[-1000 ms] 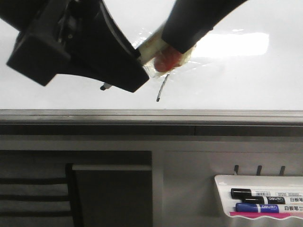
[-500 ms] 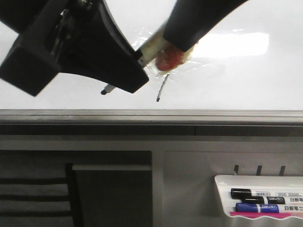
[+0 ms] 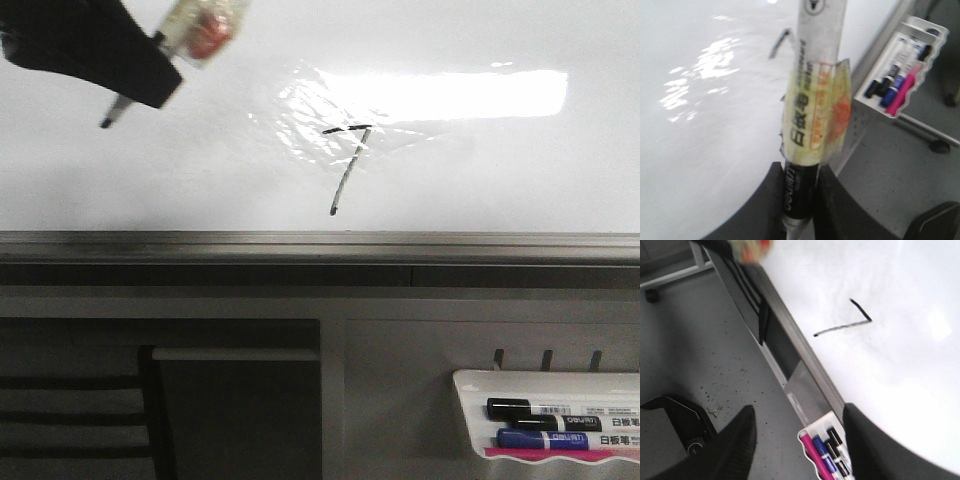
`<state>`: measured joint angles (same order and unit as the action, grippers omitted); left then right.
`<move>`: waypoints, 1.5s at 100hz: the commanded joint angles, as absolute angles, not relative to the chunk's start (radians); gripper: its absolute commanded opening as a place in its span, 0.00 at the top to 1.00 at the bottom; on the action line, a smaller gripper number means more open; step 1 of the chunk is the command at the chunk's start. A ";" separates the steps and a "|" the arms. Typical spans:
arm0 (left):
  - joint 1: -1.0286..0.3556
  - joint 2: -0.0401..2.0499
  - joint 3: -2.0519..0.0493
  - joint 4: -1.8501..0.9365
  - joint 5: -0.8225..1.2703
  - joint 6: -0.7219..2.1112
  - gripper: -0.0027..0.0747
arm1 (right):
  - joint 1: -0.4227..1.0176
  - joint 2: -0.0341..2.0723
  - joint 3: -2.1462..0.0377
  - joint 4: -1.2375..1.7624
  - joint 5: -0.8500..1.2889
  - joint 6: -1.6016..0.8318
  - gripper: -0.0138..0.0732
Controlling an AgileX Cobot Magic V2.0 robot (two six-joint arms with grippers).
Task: Write number 7 on whiteboard
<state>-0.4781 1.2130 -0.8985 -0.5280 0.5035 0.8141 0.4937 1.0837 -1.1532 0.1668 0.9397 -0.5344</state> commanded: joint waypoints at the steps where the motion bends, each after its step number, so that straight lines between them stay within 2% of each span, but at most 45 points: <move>1: -0.367 1.179 -0.931 -0.540 0.484 0.732 0.99 | 0.452 1.045 -1.187 0.166 0.918 -0.524 0.44; 23: -0.061 1.179 -0.889 -0.538 0.516 0.575 0.99 | 0.429 1.037 -1.187 0.166 0.922 -0.524 0.44; 37: 0.034 1.179 -0.838 -0.541 0.457 0.534 0.99 | 0.429 1.037 -1.180 0.166 0.908 -0.524 0.44; 74: -0.007 1.183 -0.805 -0.569 0.398 0.534 0.99 | 0.429 1.037 -1.180 0.166 0.901 -0.524 0.44; 93: -0.043 1.257 -0.807 -0.567 0.386 0.534 0.99 | 0.429 1.037 -1.180 0.166 0.901 -0.524 0.44; 150: -0.043 1.277 -0.811 -0.560 0.322 0.534 0.99 | 0.429 1.037 -1.180 0.166 0.907 -0.518 0.44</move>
